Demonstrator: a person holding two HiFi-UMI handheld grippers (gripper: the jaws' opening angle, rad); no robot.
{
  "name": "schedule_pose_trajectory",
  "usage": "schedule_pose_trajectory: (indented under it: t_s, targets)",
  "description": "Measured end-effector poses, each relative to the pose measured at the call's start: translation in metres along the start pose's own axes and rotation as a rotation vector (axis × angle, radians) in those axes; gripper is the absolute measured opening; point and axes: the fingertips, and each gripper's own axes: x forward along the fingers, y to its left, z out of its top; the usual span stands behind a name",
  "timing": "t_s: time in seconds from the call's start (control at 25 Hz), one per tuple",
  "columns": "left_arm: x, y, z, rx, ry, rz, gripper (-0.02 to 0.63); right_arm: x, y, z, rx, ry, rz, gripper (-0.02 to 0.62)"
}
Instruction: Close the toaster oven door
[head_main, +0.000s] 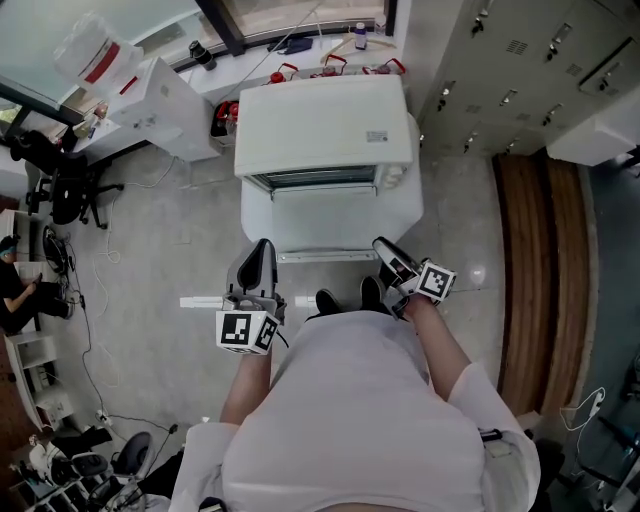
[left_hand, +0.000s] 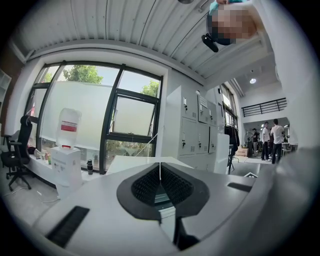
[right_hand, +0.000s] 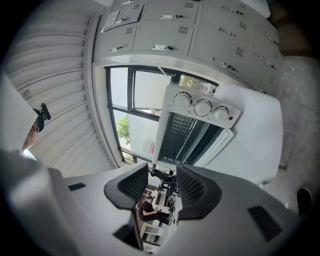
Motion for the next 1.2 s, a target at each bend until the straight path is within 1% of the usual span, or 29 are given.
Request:
schedule_pose_trajectory:
  t_s: [0.16, 0.32, 0.44, 0.56, 0.68, 0.84, 1.0, 1.2]
  targets:
    - [-0.001, -0.002, -0.002, 0.004, 0.011, 0.013, 0.021, -0.009, -0.022, -0.009, 0.012, 0.041, 0.002, 0.181]
    - [0.001, -0.004, -0.002, 0.005, 0.017, 0.025, 0.021, -0.019, -0.048, -0.016, 0.042, 0.081, -0.032, 0.181]
    - [0.002, -0.006, -0.005, 0.01, 0.026, 0.033, 0.021, -0.022, -0.061, -0.018, 0.036, 0.108, -0.024, 0.166]
    - [0.003, -0.009, -0.008, 0.009, 0.033, 0.042, 0.021, -0.028, -0.078, -0.022, 0.065, 0.123, -0.056, 0.177]
    - [0.002, -0.011, -0.01, 0.009, 0.038, 0.053, 0.021, -0.03, -0.086, -0.021, 0.069, 0.127, -0.061, 0.187]
    - [0.002, -0.013, -0.015, 0.01, 0.044, 0.07, 0.021, -0.03, -0.105, -0.027, 0.062, 0.177, -0.088, 0.193]
    - [0.002, -0.014, -0.018, 0.017, 0.051, 0.083, 0.021, -0.033, -0.123, -0.034, 0.076, 0.212, -0.119, 0.186]
    - [0.001, -0.012, -0.027, 0.022, 0.064, 0.101, 0.021, -0.036, -0.142, -0.048, 0.094, 0.269, -0.135, 0.189]
